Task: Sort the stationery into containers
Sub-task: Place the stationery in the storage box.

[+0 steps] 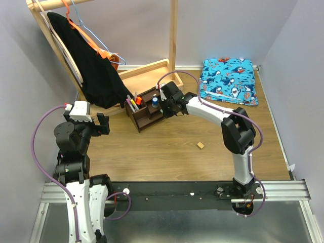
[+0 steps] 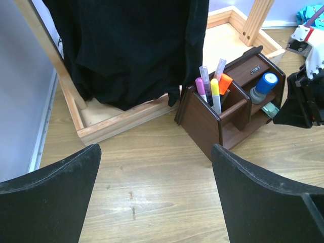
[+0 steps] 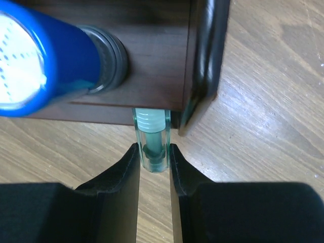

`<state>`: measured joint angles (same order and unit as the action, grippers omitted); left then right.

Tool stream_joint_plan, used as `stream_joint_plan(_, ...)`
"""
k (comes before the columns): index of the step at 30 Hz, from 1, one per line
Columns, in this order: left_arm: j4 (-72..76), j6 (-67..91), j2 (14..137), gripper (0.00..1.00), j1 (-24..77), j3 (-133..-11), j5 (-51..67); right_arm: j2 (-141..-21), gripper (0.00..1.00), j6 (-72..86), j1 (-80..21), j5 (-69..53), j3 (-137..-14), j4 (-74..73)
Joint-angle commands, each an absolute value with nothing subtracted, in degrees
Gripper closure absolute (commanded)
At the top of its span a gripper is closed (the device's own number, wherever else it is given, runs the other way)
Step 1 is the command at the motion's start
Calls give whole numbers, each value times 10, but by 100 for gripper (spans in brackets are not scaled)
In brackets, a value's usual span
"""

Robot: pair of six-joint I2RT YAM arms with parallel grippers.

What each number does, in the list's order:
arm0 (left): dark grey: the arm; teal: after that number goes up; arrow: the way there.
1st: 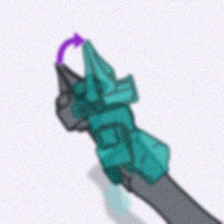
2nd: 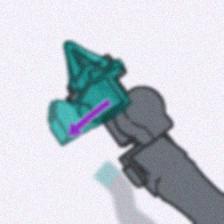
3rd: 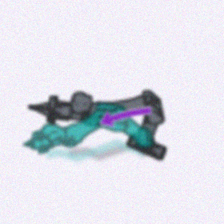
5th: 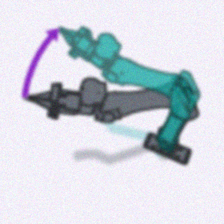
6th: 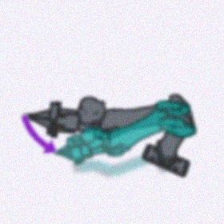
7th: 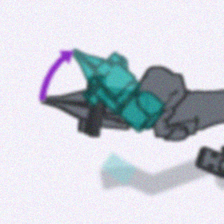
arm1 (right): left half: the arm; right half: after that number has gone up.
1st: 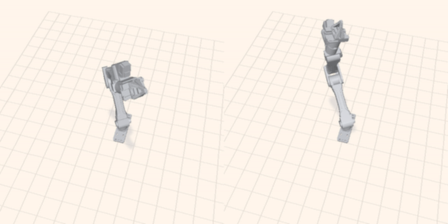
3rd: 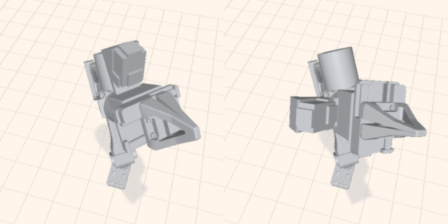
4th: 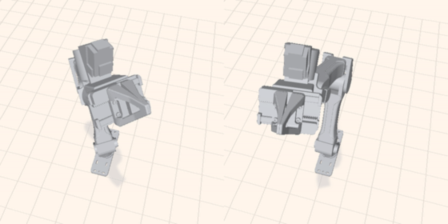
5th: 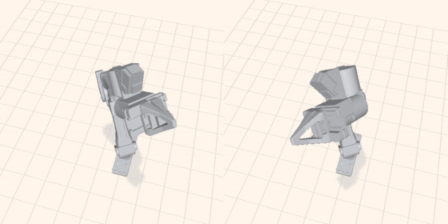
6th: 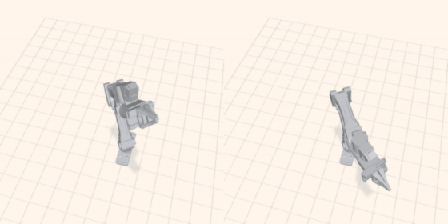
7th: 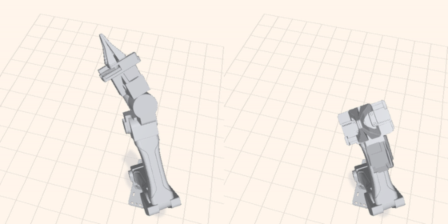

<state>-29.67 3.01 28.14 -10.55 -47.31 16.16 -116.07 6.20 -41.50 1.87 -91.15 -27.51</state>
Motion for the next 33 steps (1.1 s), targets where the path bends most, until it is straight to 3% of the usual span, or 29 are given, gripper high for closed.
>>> stream_joint_plan(1,-289,37,279,2,-111,-468,157,-1186,99,68,-425,40,-941,-250)
stream_joint_plan(17,-287,39,286,2,-112,-468,161,-1213,98,68,-436,62,-961,-230)
stream_joint_plan(22,-287,39,285,1,-111,-468,163,-1214,60,64,-438,69,-961,-228)
stream_joint_plan(28,-287,40,282,1,-111,-467,164,-1201,51,65,-439,70,-950,-229)
stream_joint_plan(33,-287,43,280,1,-111,-468,168,-1187,51,64,-439,72,-942,-230)
